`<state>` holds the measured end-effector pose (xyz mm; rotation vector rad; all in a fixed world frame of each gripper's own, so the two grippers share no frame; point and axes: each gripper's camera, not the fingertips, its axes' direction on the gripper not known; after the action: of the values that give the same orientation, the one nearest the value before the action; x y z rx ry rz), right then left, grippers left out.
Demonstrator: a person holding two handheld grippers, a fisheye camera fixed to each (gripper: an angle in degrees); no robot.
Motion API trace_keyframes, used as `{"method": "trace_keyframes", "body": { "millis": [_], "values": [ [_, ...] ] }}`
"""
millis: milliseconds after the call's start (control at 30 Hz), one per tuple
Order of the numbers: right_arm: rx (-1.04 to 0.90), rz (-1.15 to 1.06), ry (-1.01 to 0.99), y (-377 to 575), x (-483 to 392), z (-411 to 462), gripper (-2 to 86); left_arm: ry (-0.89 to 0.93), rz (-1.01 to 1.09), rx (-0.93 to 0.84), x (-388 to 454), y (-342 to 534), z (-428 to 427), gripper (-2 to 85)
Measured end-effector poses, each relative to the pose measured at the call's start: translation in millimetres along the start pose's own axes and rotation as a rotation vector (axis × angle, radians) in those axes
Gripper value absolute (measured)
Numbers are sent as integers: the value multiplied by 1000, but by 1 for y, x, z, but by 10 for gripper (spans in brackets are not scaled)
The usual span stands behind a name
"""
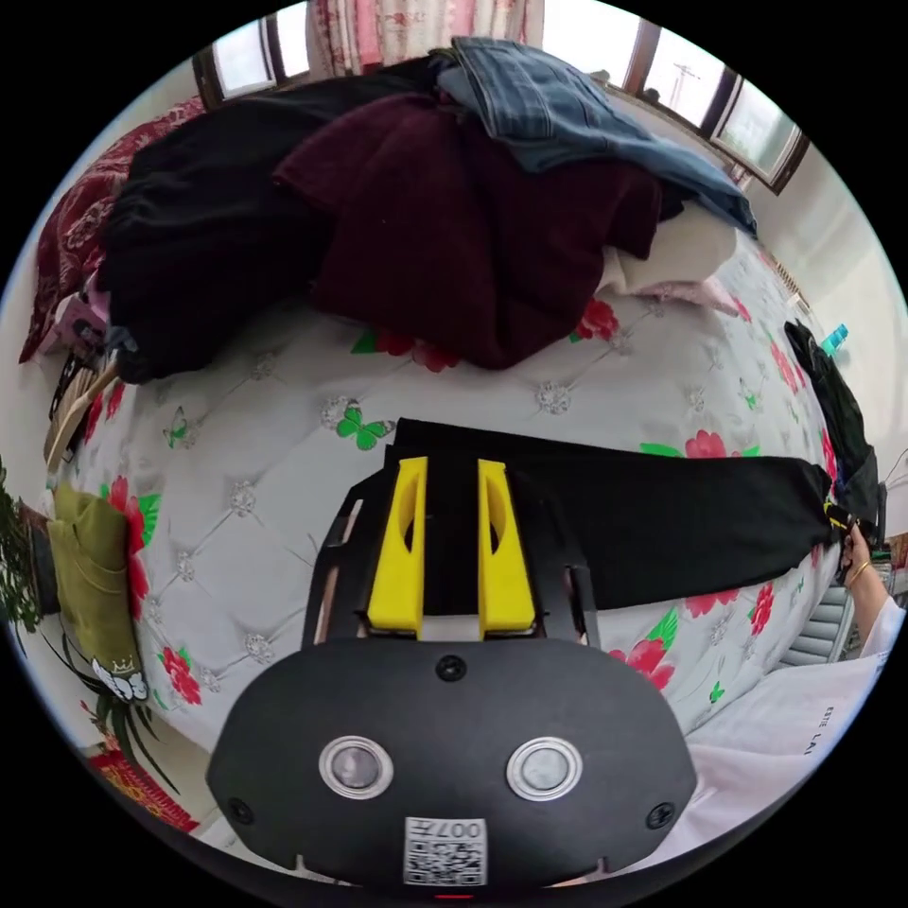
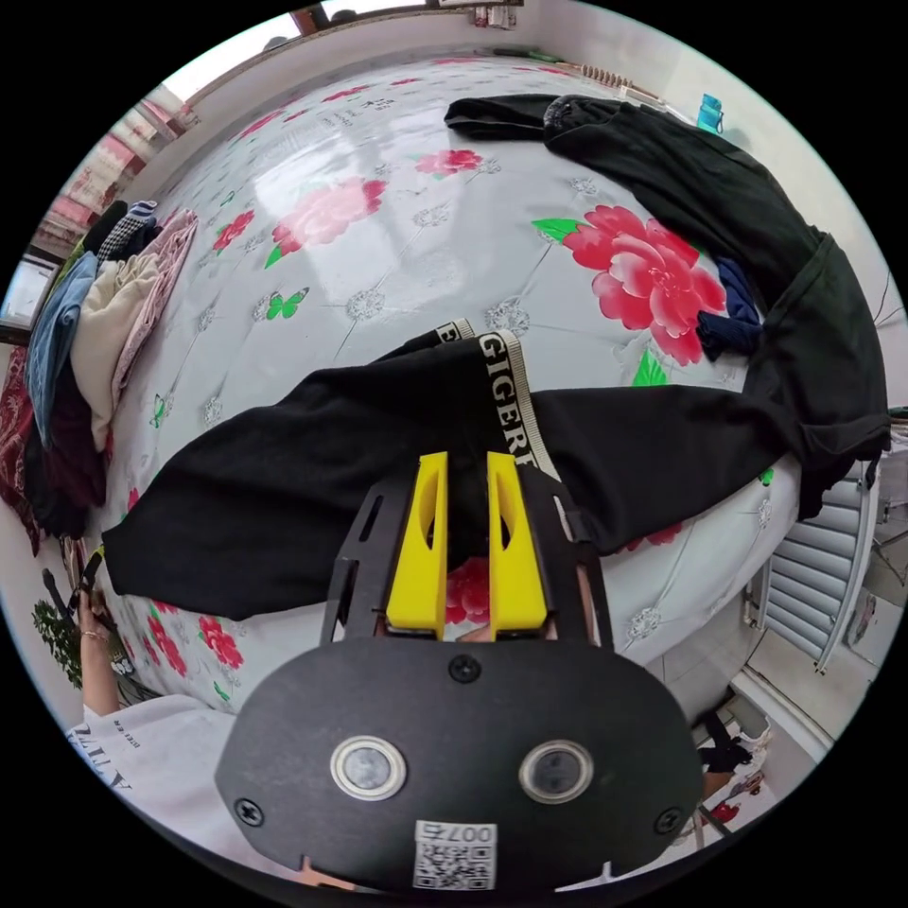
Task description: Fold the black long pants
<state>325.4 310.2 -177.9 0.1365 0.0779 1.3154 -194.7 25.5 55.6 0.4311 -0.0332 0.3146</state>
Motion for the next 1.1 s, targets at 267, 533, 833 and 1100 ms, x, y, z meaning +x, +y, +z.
{"method": "trace_keyframes", "body": {
  "millis": [267, 533, 833, 1100],
  "values": [
    [20, 14, 20, 0, -10, -2, 43, -25, 14, 7, 12, -13, -13, -4],
    [17, 31, 19, 1, -9, -4, 43, -23, -37, 120, 10, -33, -55, -2],
    [83, 39, -33, 14, 3, -34, 43, -56, -252, 8, -22, -44, -30, 66],
    [220, 91, -235, 57, 19, -68, 30, -37, -359, -58, -33, -24, -12, 89]
  ]
}}
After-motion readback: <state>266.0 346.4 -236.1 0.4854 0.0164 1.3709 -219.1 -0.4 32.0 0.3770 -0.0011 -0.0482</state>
